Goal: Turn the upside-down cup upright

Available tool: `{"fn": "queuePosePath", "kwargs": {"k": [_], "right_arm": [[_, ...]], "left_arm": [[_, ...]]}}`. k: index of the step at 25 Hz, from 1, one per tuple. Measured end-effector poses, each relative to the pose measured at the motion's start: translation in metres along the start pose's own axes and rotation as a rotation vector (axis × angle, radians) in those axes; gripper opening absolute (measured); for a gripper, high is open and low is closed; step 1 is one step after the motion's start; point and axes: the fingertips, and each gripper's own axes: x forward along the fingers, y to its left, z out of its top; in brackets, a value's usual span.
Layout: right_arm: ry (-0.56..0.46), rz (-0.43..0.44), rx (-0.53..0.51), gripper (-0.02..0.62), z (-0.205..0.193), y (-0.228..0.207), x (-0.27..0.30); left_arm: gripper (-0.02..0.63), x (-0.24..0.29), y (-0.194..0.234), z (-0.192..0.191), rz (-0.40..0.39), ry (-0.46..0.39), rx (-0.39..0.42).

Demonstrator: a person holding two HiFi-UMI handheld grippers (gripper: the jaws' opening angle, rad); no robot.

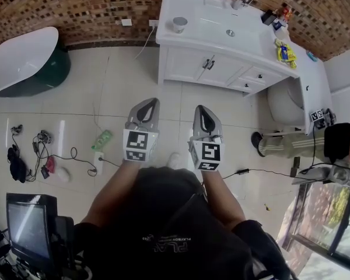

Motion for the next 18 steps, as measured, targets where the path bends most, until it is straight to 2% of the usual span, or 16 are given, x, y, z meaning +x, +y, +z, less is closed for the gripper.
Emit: {"fn": "queuePosePath", "kwargs": {"k": [4,13,18], "right_arm": [[0.006,-0.032,-0.014,0.012,0.001,-0.002,0.003],[-0.013,-0.009,-0.043,0.012,0.000,0.008,0.003],[-0.012,-0.038,-0.048,0.012,-0.003,-0.001,-0.001]], "left_arm": [[-0.002,0.001,0.002,-0.004,0.001,0.004,-0.004],[-0.002,0.002,0.007,-0.003,0.019,0.006,0.010],[-0.002,0.003,0.002,-0.002,0.021,0.005,0.011]]}}
